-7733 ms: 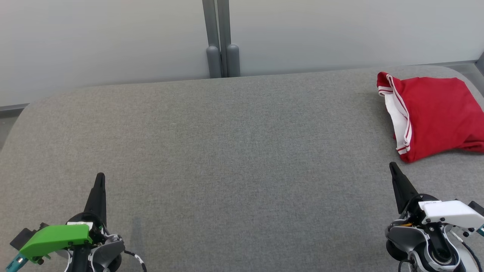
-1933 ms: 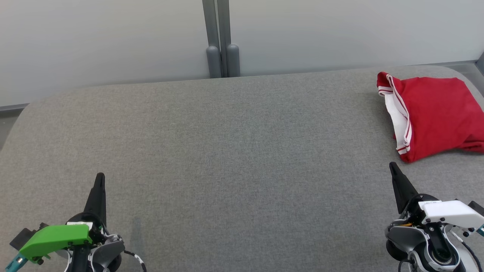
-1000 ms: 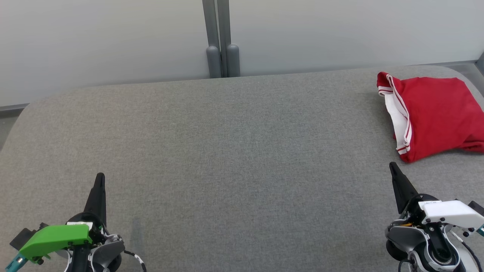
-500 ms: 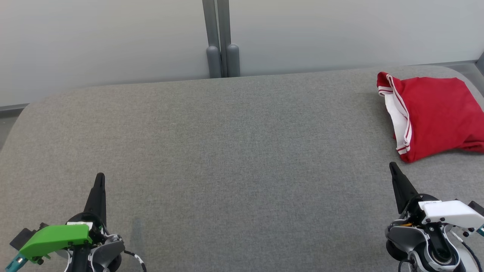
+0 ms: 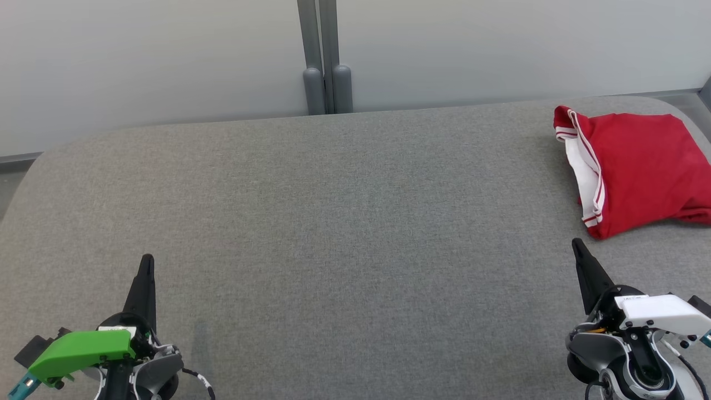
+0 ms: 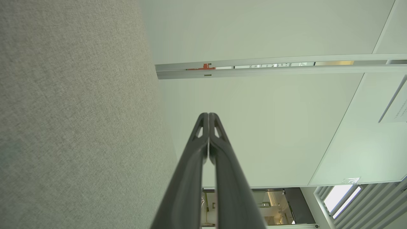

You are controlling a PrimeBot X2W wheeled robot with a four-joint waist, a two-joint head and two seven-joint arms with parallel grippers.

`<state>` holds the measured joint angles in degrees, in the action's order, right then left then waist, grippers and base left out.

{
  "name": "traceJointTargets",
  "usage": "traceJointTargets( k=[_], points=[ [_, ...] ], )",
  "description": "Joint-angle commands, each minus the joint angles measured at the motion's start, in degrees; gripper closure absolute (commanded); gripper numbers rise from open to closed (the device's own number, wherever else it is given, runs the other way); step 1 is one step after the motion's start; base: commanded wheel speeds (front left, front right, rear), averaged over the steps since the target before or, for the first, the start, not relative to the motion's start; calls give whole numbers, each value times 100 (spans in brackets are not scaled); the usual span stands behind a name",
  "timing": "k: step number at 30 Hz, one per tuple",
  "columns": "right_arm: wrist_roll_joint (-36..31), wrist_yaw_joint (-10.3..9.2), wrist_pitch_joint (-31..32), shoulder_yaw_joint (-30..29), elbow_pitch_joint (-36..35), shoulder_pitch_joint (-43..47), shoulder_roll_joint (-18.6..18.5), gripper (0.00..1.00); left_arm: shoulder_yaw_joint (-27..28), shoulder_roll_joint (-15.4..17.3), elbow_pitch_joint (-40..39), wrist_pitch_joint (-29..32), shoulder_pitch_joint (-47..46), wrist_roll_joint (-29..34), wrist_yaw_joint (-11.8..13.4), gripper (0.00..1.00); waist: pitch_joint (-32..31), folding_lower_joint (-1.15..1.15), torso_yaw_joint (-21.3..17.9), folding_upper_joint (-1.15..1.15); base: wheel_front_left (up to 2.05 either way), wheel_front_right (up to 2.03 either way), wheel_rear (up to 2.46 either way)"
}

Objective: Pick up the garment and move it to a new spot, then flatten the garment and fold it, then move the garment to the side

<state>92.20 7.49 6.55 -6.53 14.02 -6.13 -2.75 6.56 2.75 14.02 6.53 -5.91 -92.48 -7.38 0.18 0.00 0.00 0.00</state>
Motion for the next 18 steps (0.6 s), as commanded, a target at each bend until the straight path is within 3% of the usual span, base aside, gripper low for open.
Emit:
traceJointTargets(
  k=[1, 18],
  points=[
    [41, 0, 15, 6, 8, -29, -25, 100, 8, 25, 5, 21, -71, 15, -27, 100, 0, 0, 0, 0, 0, 0, 0],
    [42, 0, 15, 6, 8, -29, -25, 100, 7, 25, 5, 20, -71, 14, -27, 100, 0, 0, 0, 0, 0, 0, 0]
  ],
)
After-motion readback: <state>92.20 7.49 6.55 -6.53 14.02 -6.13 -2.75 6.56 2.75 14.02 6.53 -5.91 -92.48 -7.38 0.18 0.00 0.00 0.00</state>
